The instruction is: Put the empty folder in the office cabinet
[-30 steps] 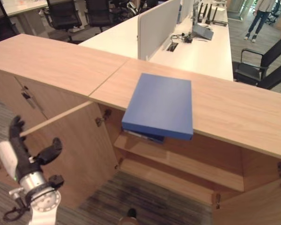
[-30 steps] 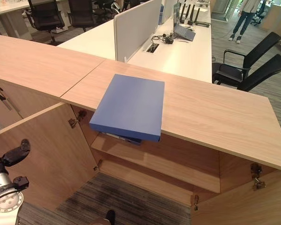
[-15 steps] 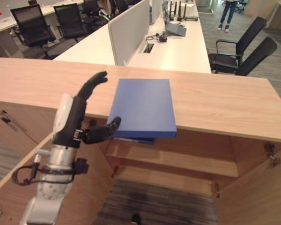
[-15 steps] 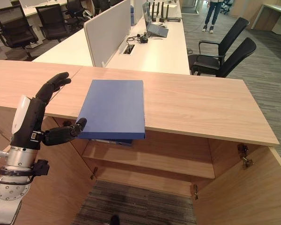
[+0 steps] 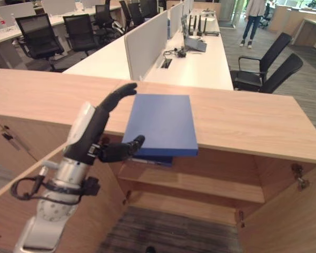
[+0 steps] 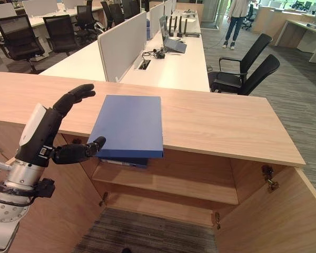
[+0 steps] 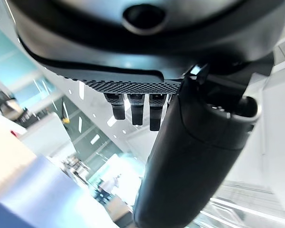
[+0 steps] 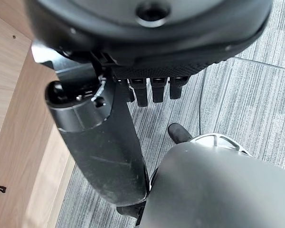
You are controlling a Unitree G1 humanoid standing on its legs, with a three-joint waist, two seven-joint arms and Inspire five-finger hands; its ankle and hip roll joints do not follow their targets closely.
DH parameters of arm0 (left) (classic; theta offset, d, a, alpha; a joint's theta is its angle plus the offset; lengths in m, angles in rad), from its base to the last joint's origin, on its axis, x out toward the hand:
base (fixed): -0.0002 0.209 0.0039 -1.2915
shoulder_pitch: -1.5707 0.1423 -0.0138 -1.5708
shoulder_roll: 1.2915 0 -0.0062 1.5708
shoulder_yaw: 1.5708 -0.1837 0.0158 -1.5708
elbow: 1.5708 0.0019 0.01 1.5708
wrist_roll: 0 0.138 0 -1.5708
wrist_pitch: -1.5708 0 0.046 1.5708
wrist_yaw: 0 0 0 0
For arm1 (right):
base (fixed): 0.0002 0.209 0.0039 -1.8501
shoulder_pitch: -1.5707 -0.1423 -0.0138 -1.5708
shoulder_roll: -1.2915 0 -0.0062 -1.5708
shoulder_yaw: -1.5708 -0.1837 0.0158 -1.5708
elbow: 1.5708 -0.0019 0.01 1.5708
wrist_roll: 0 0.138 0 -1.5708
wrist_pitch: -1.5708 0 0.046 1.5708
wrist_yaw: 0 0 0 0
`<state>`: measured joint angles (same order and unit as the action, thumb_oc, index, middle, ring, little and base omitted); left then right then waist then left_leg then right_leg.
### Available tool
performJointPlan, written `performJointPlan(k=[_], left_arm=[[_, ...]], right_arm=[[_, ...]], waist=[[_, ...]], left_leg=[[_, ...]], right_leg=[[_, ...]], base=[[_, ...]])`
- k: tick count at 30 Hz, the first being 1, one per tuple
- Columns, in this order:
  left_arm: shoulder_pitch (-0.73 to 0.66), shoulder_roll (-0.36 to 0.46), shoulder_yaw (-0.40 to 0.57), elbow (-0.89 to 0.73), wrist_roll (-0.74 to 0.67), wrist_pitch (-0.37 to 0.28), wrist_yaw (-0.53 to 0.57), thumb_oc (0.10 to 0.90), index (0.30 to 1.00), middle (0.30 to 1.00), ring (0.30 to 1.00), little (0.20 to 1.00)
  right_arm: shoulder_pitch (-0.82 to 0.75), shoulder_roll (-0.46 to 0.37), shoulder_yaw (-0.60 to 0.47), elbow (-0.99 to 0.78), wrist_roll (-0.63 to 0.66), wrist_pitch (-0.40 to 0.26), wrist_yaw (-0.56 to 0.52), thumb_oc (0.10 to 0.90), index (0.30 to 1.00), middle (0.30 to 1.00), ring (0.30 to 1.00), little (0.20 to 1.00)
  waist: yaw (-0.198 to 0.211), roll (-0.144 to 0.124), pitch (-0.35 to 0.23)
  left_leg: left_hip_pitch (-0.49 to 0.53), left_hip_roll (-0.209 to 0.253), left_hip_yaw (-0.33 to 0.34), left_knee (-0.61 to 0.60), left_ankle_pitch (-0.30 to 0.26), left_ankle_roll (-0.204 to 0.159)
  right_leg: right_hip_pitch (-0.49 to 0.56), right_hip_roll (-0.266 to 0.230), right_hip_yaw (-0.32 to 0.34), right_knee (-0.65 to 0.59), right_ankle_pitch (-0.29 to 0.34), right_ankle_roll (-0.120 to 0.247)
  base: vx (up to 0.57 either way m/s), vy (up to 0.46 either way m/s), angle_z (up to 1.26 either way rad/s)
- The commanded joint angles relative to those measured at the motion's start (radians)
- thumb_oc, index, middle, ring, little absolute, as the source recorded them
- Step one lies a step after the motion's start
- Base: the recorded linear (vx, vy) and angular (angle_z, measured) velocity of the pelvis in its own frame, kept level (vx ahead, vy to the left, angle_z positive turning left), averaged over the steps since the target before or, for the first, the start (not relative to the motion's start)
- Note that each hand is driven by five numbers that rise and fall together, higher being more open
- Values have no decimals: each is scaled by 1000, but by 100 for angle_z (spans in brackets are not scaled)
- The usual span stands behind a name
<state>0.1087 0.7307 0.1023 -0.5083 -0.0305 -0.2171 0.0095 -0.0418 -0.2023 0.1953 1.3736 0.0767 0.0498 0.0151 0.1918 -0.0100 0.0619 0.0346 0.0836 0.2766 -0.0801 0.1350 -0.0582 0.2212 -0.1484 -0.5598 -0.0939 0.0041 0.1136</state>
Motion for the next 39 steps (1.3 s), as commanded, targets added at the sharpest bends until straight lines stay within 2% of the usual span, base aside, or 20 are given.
performJointPlan(k=[1,6,9,15,18,23,26,35,37,39], left_arm=[[-119,41,-12,-119,-136,-50,-22,800,900,900,900,900],[-118,67,-10,-121,-182,-35,-54,800,900,900,900,900],[-102,80,10,-120,-140,-32,-49,800,900,900,900,900],[-99,110,-40,-65,116,-21,-37,800,900,900,900,900],[-88,119,-44,-61,190,-25,-28,800,900,900,900,900],[-76,160,-51,-33,408,-42,-1,800,900,900,900,900],[-74,167,-60,-23,467,-50,5,800,900,900,900,900],[-65,148,-109,33,623,-49,58,800,900,900,900,900],[-69,125,-141,46,619,-47,43,800,900,900,900,900],[-36,89,-127,46,595,-38,37,800,900,900,900,900]], right_arm=[[-45,-28,46,6,-50,0,11,800,900,900,900,900],[-45,-30,46,14,-54,2,23,800,900,900,900,900],[-42,-30,45,20,-64,4,27,800,900,900,900,900],[-48,-25,52,13,-72,4,19,800,900,900,900,900],[-47,-25,53,10,-77,4,14,800,900,900,900,900],[-36,-23,56,0,-86,-1,1,800,900,900,900,900],[-29,-22,55,-2,-88,-2,-4,800,900,900,900,900],[-12,-26,51,-4,-97,-3,-17,800,900,900,900,900],[-12,-29,47,-6,-99,-2,-22,800,900,900,900,900],[-16,-28,44,-5,-97,0,-23,800,900,900,900,900]], waist=[[-13,-6,-30],[-15,-2,-31],[-12,-2,-32],[-19,-5,-29],[-21,-5,-32],[-29,-7,-34],[-32,-7,-36],[-47,-7,-40],[-52,-9,-39],[-53,-7,-38]], left_leg=[[-31,5,1,-7,-27,-55],[-26,5,5,-7,-27,-54],[-24,4,6,-7,-27,-55],[-22,7,6,-7,-25,-57],[-23,9,8,-7,-25,-57],[-23,11,10,-7,-26,-58],[-22,10,12,-7,-27,-57],[-22,9,17,-7,-31,-55],[-21,8,20,-7,-32,-53],[-20,7,25,-7,-33,-51]], right_leg=[[-6,27,-21,7,-18,-5],[-3,26,-20,7,-19,-5],[0,27,-18,7,-20,-7],[1,31,-11,7,-22,-9],[-1,31,-9,7,-22,-9],[-3,31,-3,7,-22,-8],[-4,30,-1,7,-22,-8],[-9,27,9,7,-20,-6],[-11,27,10,7,-19,-6],[-12,25,14,7,-17,-6]], base=[[0,0,0],[-3,1,-4],[0,0,0],[0,0,0],[0,0,0],[-6,-3,-5],[-3,4,-5],[-1,1,-1],[2,6,-5],[0,5,-12]])
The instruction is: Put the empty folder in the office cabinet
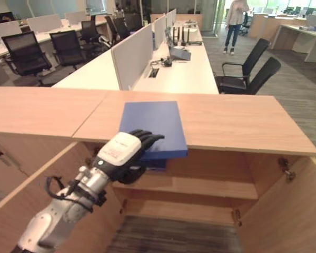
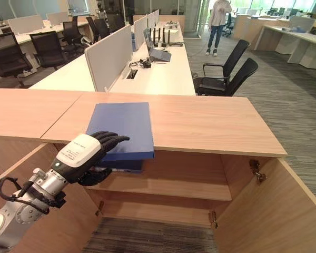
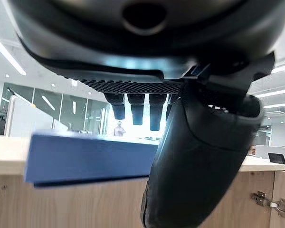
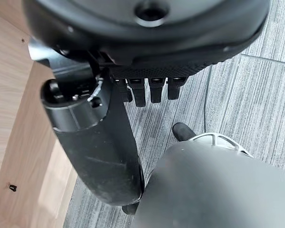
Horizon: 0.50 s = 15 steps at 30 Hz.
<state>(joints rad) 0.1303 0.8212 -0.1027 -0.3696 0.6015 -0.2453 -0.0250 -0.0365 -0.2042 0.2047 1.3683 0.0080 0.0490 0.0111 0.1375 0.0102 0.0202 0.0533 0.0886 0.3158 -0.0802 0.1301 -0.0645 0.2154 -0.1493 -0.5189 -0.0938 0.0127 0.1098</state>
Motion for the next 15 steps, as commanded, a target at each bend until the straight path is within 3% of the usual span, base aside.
performJointPlan(k=[1,15], left_arm=[[-54,-10,80,-86,-32,-5,79,800,900,900,900,900],[-114,-32,38,4,155,14,192,800,900,900,900,900]], right_arm=[[-21,-24,35,0,-27,1,-19,800,900,900,900,900],[-17,-13,31,-10,-10,-1,-44,800,900,900,900,900]], waist=[[2,-28,3],[-12,-31,-1]], left_leg=[[-39,2,-13,-7,-28,-45],[-34,7,-6,-7,-29,-46]], right_leg=[[-5,26,-28,7,-26,-3],[-5,27,-19,7,-29,-6]], base=[[0,-2,-12],[0,0,0]])
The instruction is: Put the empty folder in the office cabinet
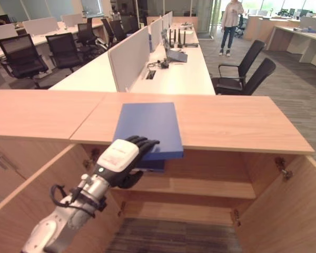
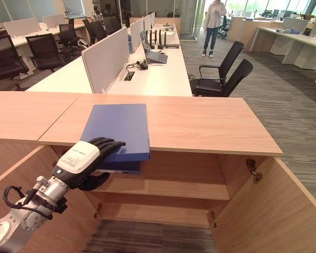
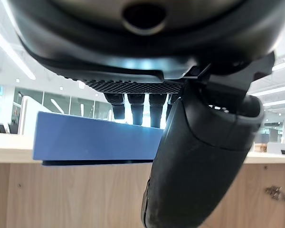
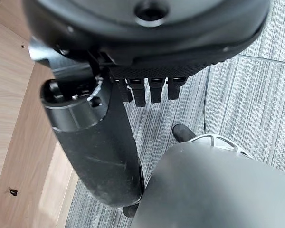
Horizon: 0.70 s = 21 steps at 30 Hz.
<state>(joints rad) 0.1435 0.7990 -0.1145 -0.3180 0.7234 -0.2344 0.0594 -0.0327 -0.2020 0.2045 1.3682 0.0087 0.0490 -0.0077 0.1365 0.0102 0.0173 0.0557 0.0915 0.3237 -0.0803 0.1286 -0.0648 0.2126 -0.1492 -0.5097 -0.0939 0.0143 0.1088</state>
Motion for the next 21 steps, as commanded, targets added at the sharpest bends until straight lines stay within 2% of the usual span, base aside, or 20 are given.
performJointPlan(k=[1,10,21], left_arm=[[-128,-9,48,-45,36,2,110,800,900,900,900,900],[-193,-29,7,49,160,41,229,800,900,900,900,900],[-258,-28,-72,127,254,74,276,800,900,900,900,900]], right_arm=[[-20,-15,31,-10,-11,-1,-25,800,900,900,900,900],[-20,-4,38,-3,-11,-7,-54,800,900,900,900,900],[-40,5,47,6,-10,-9,-75,800,900,900,900,900]], waist=[[-11,-31,2],[-21,-34,-1],[-27,-32,-3]], left_leg=[[-37,4,-14,-7,-28,-45],[-35,5,-10,-7,-31,-43],[-30,4,-9,-7,-35,-39]], right_leg=[[-2,26,-29,7,-30,-5],[-4,28,-23,7,-32,-5],[-2,27,-19,7,-32,-5]], base=[[6,-3,-3],[0,0,0],[3,0,-1]])
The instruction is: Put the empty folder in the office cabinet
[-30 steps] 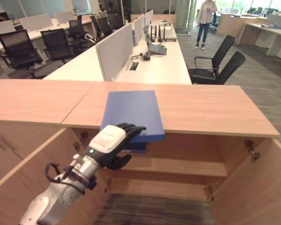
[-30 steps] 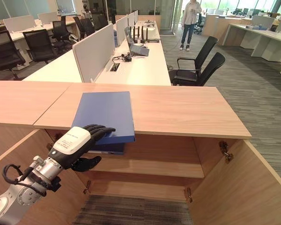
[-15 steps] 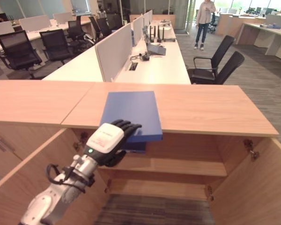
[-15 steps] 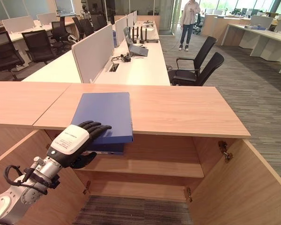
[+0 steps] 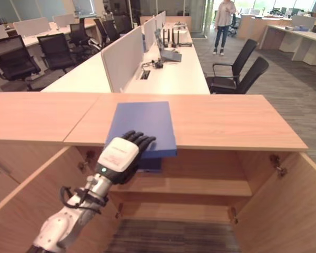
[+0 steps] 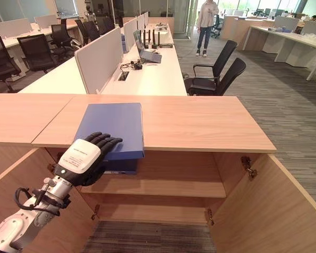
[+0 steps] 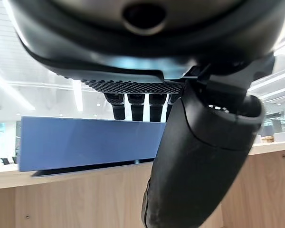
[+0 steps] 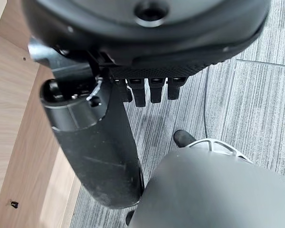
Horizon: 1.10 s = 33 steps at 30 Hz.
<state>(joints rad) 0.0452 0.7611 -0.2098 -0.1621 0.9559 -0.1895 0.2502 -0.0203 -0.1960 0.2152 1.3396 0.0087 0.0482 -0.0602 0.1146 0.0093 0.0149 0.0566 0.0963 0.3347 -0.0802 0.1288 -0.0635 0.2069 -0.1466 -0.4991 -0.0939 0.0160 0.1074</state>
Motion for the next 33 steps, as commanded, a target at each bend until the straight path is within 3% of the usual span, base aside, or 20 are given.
performJointPlan(k=[1,10,12,14,15,16,24,33], left_arm=[[-173,15,-3,-1,47,35,82,800,900,900,900,900],[-195,-4,-53,115,112,80,112,800,900,900,900,900],[-202,-15,-64,160,127,102,122,761,841,841,841,841],[-215,-25,-81,211,144,123,135,596,594,594,594,594],[-225,-29,-90,232,152,129,141,541,512,512,512,512],[-241,-34,-105,258,161,137,149,400,300,300,300,300],[-290,-50,-167,431,210,202,176,400,300,300,300,300],[-267,-67,-133,478,195,235,197,400,300,300,300,300]], right_arm=[[-55,-1,40,35,-10,-9,-24,800,900,900,900,900],[-50,1,43,36,-22,-8,-32,800,900,900,900,900],[-51,3,46,36,-24,-9,-35,800,900,900,900,900],[-50,4,48,37,-26,-10,-38,800,900,900,900,900],[-51,3,47,37,-26,-10,-39,800,900,900,900,900],[-52,3,47,38,-27,-11,-40,800,900,900,900,900],[-58,5,45,47,-32,-15,-55,800,900,900,900,900],[-51,8,36,50,-37,-16,-59,800,900,900,900,900]], waist=[[-8,-31,-2],[-13,-31,-7],[-15,-32,-8],[-19,-32,-9],[-20,-32,-9],[-21,-33,-8],[-28,-29,-18],[-29,-27,-22]], left_leg=[[-30,0,-18,-7,-36,-40],[-26,-3,-15,-7,-40,-38],[-24,-2,-13,-7,-41,-38],[-23,-3,-12,-7,-41,-37],[-23,-3,-12,-7,-41,-37],[-23,-3,-11,-7,-42,-37],[-15,-13,-4,-7,-50,-32],[-8,-26,-1,-7,-56,-27]], right_leg=[[5,25,-29,7,-35,-4],[7,23,-26,7,-35,-3],[8,22,-26,7,-35,-3],[9,22,-25,7,-36,-3],[9,22,-25,7,-36,-3],[9,22,-24,7,-36,-3],[15,11,-27,7,-38,3],[21,2,-29,7,-36,7]], base=[[11,2,-4],[7,2,-4],[0,0,0],[0,0,0],[0,0,0],[0,0,0],[0,0,0],[0,3,0]])
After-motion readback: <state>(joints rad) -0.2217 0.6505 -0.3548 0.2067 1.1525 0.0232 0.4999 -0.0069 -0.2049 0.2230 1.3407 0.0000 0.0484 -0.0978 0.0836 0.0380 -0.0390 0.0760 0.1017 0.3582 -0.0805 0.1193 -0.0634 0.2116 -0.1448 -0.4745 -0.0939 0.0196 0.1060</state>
